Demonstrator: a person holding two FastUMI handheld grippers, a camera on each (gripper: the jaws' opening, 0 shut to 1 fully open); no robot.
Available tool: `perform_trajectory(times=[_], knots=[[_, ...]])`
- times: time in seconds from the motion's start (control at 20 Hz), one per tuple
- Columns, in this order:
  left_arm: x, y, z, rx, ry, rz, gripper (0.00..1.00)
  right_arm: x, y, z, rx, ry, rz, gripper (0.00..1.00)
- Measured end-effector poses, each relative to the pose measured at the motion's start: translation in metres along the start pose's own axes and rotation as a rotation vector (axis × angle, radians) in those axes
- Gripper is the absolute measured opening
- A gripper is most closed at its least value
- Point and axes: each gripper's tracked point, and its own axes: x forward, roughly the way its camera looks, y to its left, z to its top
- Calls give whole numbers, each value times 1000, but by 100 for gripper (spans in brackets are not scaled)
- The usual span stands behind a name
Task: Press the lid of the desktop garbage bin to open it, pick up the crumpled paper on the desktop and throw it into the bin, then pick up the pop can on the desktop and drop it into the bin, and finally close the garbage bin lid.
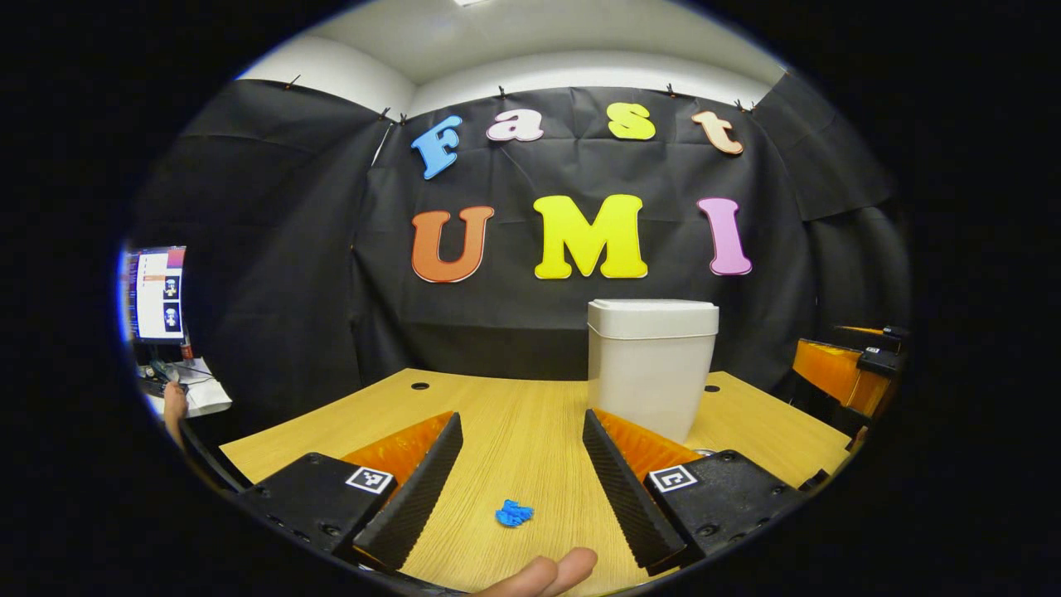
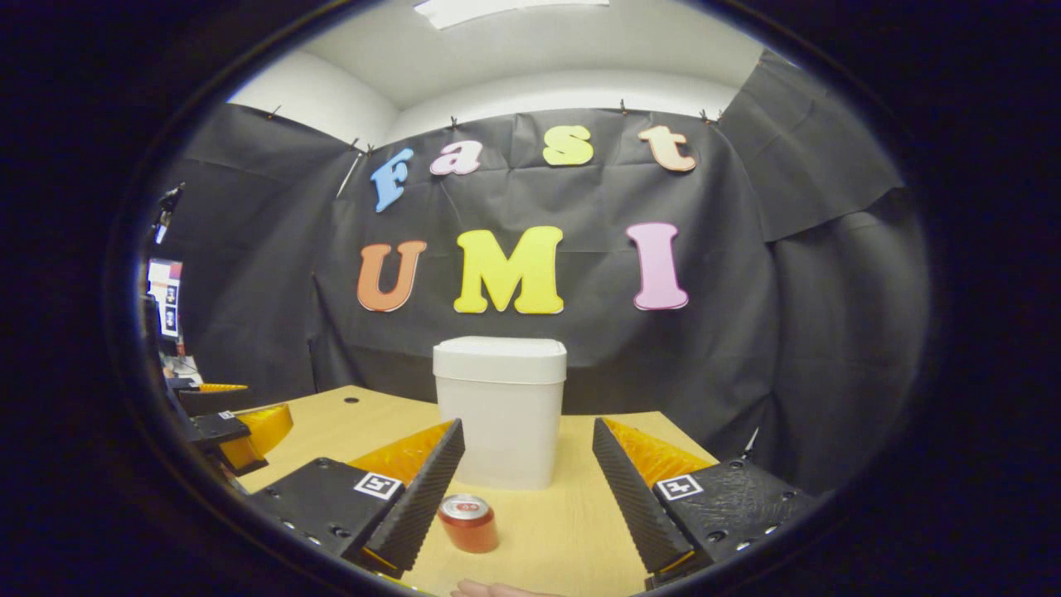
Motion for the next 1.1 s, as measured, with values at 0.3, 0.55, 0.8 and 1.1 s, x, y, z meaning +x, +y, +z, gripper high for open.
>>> perform_trajectory(times=[0.3, 0.55, 0.8, 1.1], knots=[[0, -9, -8, 21, 28, -32, 96, 3, -16, 2, 27, 6, -31, 95], [-3, -5, -8, 19, 33, -16, 96, 0, -22, 7, 37, -6, -42, 97], [0, -9, -14, 29, 44, -28, 96, 1, -14, -1, 9, 13, -30, 94], [2, -7, -17, 35, 56, -18, 96, -2, -9, 6, 14, -7, -15, 95]])
